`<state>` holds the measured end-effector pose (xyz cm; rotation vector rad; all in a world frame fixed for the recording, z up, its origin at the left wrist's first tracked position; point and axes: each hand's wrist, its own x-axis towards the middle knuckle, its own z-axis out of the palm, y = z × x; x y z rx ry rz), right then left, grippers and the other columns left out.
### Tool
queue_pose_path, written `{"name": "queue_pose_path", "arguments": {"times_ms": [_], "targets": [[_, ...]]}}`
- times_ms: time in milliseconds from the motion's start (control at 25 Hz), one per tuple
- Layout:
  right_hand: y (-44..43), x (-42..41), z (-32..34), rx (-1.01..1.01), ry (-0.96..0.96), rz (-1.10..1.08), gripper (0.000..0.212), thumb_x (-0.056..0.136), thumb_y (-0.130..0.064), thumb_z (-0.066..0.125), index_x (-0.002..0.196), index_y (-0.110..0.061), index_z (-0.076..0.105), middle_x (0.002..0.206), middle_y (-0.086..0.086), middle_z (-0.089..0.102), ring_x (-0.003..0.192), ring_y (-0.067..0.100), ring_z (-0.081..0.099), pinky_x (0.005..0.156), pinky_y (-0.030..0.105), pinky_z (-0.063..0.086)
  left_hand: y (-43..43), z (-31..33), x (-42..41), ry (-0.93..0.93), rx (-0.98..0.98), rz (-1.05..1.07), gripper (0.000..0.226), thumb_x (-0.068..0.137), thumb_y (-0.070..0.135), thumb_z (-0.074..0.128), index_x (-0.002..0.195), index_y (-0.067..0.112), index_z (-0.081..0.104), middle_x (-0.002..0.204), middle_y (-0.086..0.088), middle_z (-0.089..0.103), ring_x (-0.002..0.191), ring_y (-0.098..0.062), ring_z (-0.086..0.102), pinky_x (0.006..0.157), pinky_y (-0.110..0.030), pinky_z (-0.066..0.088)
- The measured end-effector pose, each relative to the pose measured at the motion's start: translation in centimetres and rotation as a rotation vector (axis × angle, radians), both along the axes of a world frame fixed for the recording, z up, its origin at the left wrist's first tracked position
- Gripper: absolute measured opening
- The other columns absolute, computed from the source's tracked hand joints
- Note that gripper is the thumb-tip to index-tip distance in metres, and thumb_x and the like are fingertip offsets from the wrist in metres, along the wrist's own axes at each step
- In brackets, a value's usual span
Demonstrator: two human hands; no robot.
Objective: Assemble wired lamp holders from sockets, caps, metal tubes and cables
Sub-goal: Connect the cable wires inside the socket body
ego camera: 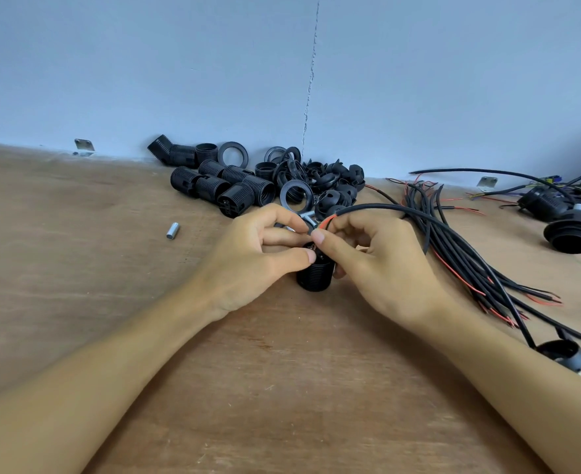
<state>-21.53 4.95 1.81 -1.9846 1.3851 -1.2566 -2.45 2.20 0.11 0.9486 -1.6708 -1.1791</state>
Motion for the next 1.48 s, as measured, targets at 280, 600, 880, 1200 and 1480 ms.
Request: {"name": "queue_pose_path", "arguments": {"times_ms": [280, 600, 880, 1200, 1480], "targets": [[0.1, 0.2, -0.1, -0.008, 0.029, 0.020, 0.012, 0.095, -0.026, 0.068, 0.088, -0.017, 0.073, 0.076, 0.000, 0.068, 0.071, 0.020, 0.062, 0.067, 0.044, 0.054, 0.1, 0.2, 0.2, -0.029, 0.050, -0.043, 0.034, 0.079, 0.024, 0.079, 0.112, 0.020, 0.070, 0.106, 0.004, 0.079, 0.105, -0.009, 0.074, 0.101, -0.038, 0.053], [0.0, 0.2, -0.4, -0.032, 0.053, 0.029, 0.016, 0.096, -0.025, 0.066, 0.085, -0.013, 0.069, 0.072, 0.007, 0.063, 0.072, 0.025, 0.059, 0.069, 0.049, 0.051, 0.0, 0.1, 0.2, -0.029, 0.056, -0.050, 0.031, 0.083, 0.020, 0.078, 0.113, 0.018, 0.070, 0.107, 0.002, 0.079, 0.106, -0.011, 0.074, 0.100, -0.037, 0.053], [0.1, 0.2, -0.5, 0.029, -0.062, 0.098, 0.017, 0.097, -0.024, 0.064, 0.087, -0.011, 0.070, 0.080, 0.017, 0.066, 0.079, 0.037, 0.058, 0.071, 0.050, 0.050, -0.1, 0.2, -0.1, 0.023, 0.055, -0.044, 0.024, 0.080, 0.015, 0.079, 0.103, 0.018, 0.078, 0.099, -0.001, 0.080, 0.098, -0.011, 0.075, 0.085, -0.020, 0.054], [0.0, 0.3, -0.4, 0.004, 0.005, 0.061, 0.016, 0.095, -0.024, 0.067, 0.081, -0.017, 0.069, 0.069, 0.005, 0.062, 0.069, 0.028, 0.059, 0.066, 0.049, 0.052, -0.6, 0.4, 0.5, 0.034, 0.122, -0.152, 0.031, 0.075, 0.019, 0.080, 0.106, 0.020, 0.080, 0.106, -0.003, 0.080, 0.107, -0.013, 0.074, 0.093, -0.020, 0.054], [-0.2, 0.3, -0.3, -0.024, 0.035, 0.053, 0.015, 0.095, -0.019, 0.067, 0.081, -0.015, 0.066, 0.065, 0.004, 0.059, 0.066, 0.029, 0.058, 0.062, 0.051, 0.053, -0.2, 0.4, 0.4, -0.051, 0.099, -0.134, 0.049, 0.067, 0.016, 0.087, 0.113, 0.020, 0.071, 0.113, 0.003, 0.078, 0.109, -0.011, 0.073, 0.100, -0.032, 0.055]]}}
